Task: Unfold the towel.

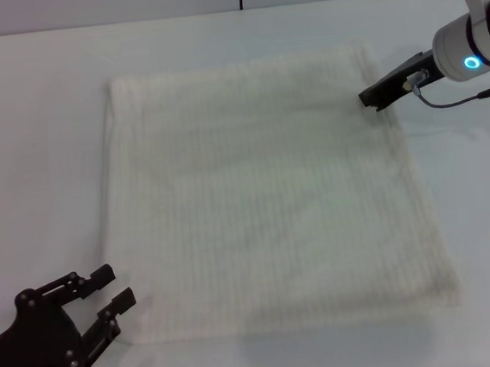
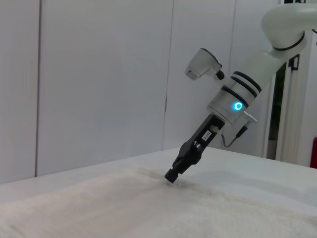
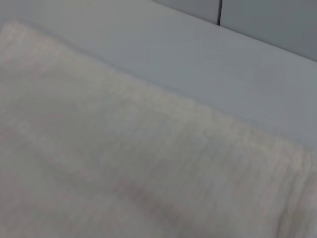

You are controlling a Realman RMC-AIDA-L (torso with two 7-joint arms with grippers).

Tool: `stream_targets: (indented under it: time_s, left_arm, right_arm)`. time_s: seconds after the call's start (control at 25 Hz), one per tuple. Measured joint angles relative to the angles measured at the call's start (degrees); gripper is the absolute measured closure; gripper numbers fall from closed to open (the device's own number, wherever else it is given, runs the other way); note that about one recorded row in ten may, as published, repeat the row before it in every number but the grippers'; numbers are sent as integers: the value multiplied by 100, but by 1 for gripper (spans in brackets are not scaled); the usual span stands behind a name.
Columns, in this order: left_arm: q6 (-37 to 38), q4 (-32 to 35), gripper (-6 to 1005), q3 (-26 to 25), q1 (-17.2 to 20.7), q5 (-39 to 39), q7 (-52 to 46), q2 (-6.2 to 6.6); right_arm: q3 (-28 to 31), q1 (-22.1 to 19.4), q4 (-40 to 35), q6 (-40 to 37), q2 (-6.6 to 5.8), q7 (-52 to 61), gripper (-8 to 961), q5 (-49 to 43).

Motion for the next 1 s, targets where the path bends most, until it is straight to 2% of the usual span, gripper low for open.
stream_targets:
  time_s: [0.2,0.36,0.4,0.44,0.48,0.52,0.56,0.6,0.64,0.68,0.76,0.8,0.84,0.88,1.0]
  left_arm:
    - [21,38,643,-101,-25,-26,-6,-6]
    - [0,29,643,-291,-77,-32,-4,-21]
    - [-3,-10,642,-608,-118,-38,-3,-34]
    - [-4,-87,642,-1044,-168,-40,29,-52]
    - [-4,-87,642,-1044,-168,-40,29,-52]
    - [8,-303,642,-1668,-226,-43,178,-58]
    - [11,-410,642,-1932,-243,-43,274,-58]
    - [11,-410,642,-1932,-243,-43,274,-58]
    - [10,-622,642,-2476,-264,-48,542,-60]
    - [10,-622,642,-2476,-264,-48,542,-60]
    - [11,-900,642,-3036,-258,-52,821,-65]
    - [15,-981,642,-3188,-250,-51,910,-67]
    - [6,-1314,642,-3791,-217,-53,1241,-73]
    - [6,-1314,642,-3791,-217,-53,1241,-73]
    - [-80,-1755,642,-4524,-156,-53,1572,-91]
  right_arm:
    - [8,14,-44,8,1,2,953,0]
    - [149,-37,-217,8,48,1,954,9]
    - [223,-78,-315,7,72,1,954,17]
    - [384,-235,-661,32,174,-66,954,78]
    - [384,-235,-661,32,174,-66,954,78]
    - [493,-547,-1162,160,326,-349,954,406]
    - [516,-733,-1399,250,398,-591,954,700]
    - [516,-733,-1399,250,398,-591,954,700]
    - [482,-1108,-1629,417,455,-1526,954,1761]
    - [482,-1108,-1629,417,455,-1526,954,1761]
    - [474,-1365,-1501,434,444,-2736,954,3151]
    - [497,-1468,-1315,365,436,-3530,954,4083]
    - [576,-1587,-779,110,433,-5305,954,5895]
    - [576,-1587,-779,110,433,-5305,954,5895]
    - [657,-1619,255,-694,438,-7661,954,8380]
